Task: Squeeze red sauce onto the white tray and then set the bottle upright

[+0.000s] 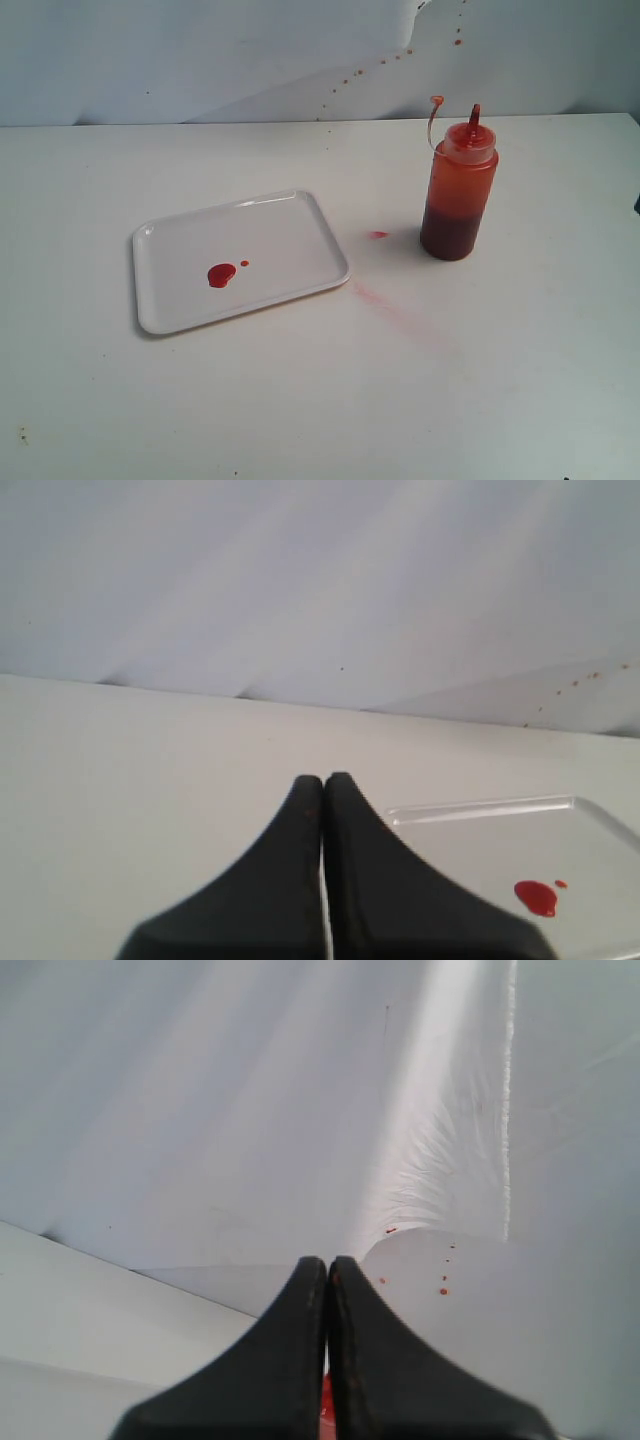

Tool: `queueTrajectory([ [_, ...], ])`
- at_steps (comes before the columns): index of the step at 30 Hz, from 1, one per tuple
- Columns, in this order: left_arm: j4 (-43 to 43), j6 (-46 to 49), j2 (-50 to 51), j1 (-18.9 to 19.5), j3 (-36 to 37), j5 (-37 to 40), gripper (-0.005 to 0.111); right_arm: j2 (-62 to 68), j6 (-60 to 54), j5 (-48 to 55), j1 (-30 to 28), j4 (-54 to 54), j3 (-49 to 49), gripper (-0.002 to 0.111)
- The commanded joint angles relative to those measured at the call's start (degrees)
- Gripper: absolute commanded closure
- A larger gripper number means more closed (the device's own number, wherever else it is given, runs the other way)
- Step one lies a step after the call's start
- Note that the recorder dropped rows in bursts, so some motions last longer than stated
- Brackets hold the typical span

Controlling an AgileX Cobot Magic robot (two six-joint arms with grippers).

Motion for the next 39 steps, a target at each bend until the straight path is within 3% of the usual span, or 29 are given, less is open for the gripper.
queueTrajectory([
  [1, 1.3, 0.8, -0.3, 0.1, 0.3, 4.6, 0.107, -0.3, -0.2, -0.7, 0.1, -0.6, 0.3, 0.108],
  [5, 1.6, 0.8, -0.3, 0.1, 0.3, 8.5, 0.107, -0.3, -0.2, -0.7, 0.1, -0.6, 0.3, 0.108],
  [17, 1.6, 2.8, -0.3, 0.1, 0.3, 8.5, 0.107, -0.3, -0.2, -0.7, 0.1, -0.6, 0.3, 0.108],
  [27, -6.5, 12.3, -0.2, 0.0, 0.3, 8.8, 0.107, -0.3, -0.1, -0.7, 0.1, -0.6, 0.3, 0.108],
  [39, -6.3, 12.9, -0.2, 0.0, 0.3, 8.7, 0.107, -0.3, -0.1, -0.7, 0.1, -0.6, 0.3, 0.108],
])
